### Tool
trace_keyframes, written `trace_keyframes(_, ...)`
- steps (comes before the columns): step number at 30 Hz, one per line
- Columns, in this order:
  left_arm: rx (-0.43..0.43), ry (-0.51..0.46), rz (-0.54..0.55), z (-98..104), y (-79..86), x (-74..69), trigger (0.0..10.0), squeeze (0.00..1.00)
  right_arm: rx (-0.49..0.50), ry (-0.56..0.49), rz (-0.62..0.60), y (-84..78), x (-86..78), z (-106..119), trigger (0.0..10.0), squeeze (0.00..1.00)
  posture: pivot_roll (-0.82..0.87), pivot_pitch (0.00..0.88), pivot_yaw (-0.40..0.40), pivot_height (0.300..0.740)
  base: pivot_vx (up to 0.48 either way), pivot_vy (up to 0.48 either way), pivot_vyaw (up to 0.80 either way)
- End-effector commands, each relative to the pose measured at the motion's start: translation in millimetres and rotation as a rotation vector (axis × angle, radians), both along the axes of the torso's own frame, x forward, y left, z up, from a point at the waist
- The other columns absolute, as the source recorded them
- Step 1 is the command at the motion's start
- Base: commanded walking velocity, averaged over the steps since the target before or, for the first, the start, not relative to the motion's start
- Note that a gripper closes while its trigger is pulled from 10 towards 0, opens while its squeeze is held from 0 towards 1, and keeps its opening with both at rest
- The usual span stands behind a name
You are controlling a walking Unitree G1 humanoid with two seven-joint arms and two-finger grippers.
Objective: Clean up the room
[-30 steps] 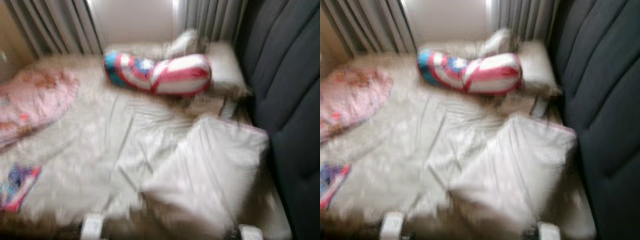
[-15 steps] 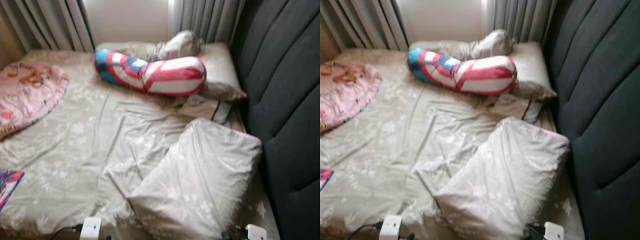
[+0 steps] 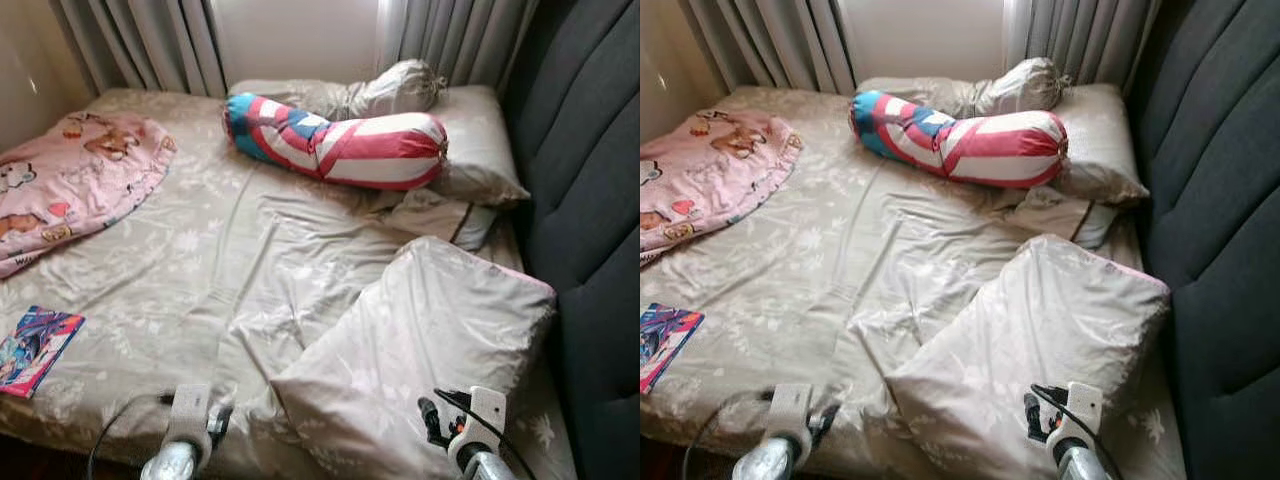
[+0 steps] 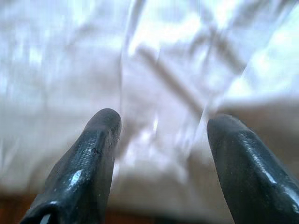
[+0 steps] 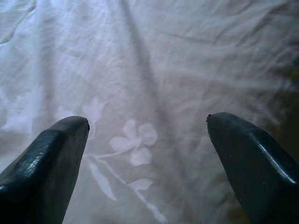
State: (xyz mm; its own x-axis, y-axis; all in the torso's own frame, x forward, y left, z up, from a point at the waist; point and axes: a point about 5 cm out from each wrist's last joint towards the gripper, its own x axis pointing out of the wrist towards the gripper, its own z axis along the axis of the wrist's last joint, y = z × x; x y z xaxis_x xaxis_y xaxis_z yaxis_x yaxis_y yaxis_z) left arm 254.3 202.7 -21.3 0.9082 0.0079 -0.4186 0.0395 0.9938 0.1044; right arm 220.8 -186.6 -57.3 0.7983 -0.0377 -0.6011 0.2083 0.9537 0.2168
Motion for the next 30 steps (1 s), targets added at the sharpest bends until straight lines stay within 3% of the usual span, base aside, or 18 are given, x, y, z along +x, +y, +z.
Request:
trace_keyframes(1, -0.019, -0.029, -0.016, 2.9, -5.5, 2.4, 10.0, 0.0, -0.027, 0.021, 0.003, -1.5, 2.2, 0.5, 10.0, 0.0, -0.02, 0.08, -0.012, 0.74, 0.0, 0.0, 0.0)
trace_keyframes(5, -0.036, -0.135, -0.057, 18.6, -15.1, 15.3, 10.0, 0.0, -0.042, 0.061, -0.033, -1.3, 0.8, -1.8, 10.0, 0.0, -0.02, 0.088, -0.007, 0.74, 0.0, 0.0, 0.0)
trace_keyframes(8, -0.045, -0.182, -0.082, 25.4, -18.2, 18.5, 10.0, 0.0, -0.054, 0.135, -0.066, -2.5, -10.0, -9.6, 10.0, 0.0, -0.01, 0.097, -0.001, 0.74, 0.0, 0.0, 0.0)
trace_keyframes(15, -0.054, -0.251, -0.107, 37.5, -17.6, 21.4, 10.0, 0.0, -0.026, 0.172, -0.101, 0.3, -20.8, -16.3, 10.0, 0.0, 0.01, 0.113, 0.016, 0.74, 0.0, 0.0, 0.0)
trace_keyframes(19, -0.059, -0.266, -0.118, 41.3, -19.0, 23.2, 10.0, 0.0, -0.023, 0.147, -0.103, 1.4, -19.7, -15.1, 10.0, 0.0, 0.0, 0.116, 0.022, 0.74, 0.0, 0.0, 0.0)
trace_keyframes(23, -0.063, -0.262, -0.127, 41.3, -22.6, 25.1, 10.0, 0.0, -0.093, 0.131, -0.055, 0.1, -16.2, -12.3, 10.0, 0.0, -0.01, 0.113, 0.023, 0.74, 0.0, 0.0, 0.0)
trace_keyframes(30, -0.077, -0.257, -0.13, 40.8, -27.4, 25.1, 10.0, 0.0, -0.119, 0.035, -0.085, -4.7, -3.2, -1.3, 10.0, 0.0, -0.01, 0.106, 0.014, 0.695, 0.0, 0.0, 0.0)
